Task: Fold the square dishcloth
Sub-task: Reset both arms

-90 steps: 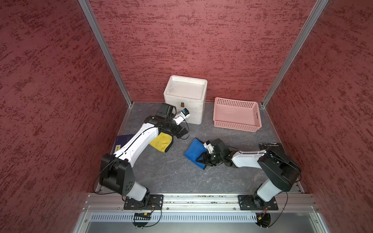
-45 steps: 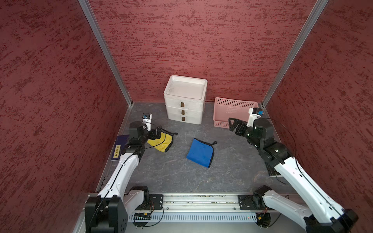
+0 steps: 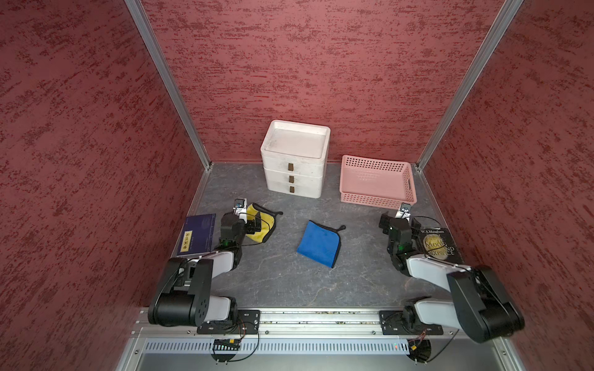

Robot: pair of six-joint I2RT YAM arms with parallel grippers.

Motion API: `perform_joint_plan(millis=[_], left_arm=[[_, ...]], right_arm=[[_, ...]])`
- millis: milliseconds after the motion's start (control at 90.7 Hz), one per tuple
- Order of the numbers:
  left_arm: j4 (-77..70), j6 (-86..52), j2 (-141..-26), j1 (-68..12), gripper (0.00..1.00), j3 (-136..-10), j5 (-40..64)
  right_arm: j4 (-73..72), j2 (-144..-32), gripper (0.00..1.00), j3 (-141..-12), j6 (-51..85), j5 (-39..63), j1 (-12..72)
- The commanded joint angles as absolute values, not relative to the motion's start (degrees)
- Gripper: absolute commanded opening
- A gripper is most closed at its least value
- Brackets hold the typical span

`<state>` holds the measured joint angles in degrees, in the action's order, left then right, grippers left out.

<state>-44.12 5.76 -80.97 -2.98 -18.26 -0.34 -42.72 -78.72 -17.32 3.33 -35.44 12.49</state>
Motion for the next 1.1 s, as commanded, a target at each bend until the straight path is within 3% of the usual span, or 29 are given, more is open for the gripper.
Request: perform_joint_plan(millis=[0, 77, 187, 231, 276, 364, 1091], left_arm=[[-58.3, 4.4, -83.9, -2.7, 1.0, -16.4, -3.3], [-64.0, 4.9, -88.6, -2.6, 1.0, -16.6, -3.3], [-51.4, 1.5, -87.4, 1.6, 1.0, -21.8, 3.5], [-51.8, 1.4, -87.9, 2.1, 1.0, -21.7, 4.7], [-50.9, 1.2, -87.4, 2.1, 1.0, -21.9, 4.6], [-50.9, 1.1, -87.5, 2.3, 1.0, -21.9, 5.0], [-51.6, 1.3, -87.6, 2.4, 1.0, -21.7, 5.0]], right_arm=[[-67.5, -84.9, 0.98, -13.8, -1.7, -30.8, 9.7], [-62.8, -83.9, 0.98, -15.4, -1.6, -24.0, 8.4], [-62.7, -88.3, 0.99, -16.6, -3.0, -13.1, 6.2], [-65.4, -90.5, 0.98, -17.7, -3.5, -13.8, 6.1], [-56.6, -88.7, 0.99, -20.5, -1.6, -13.3, 5.2], [-53.8, -88.8, 0.99, -21.3, 0.3, -11.0, 3.0], [-54.6, -88.9, 0.98, -21.2, 0.5, -10.9, 2.7]])
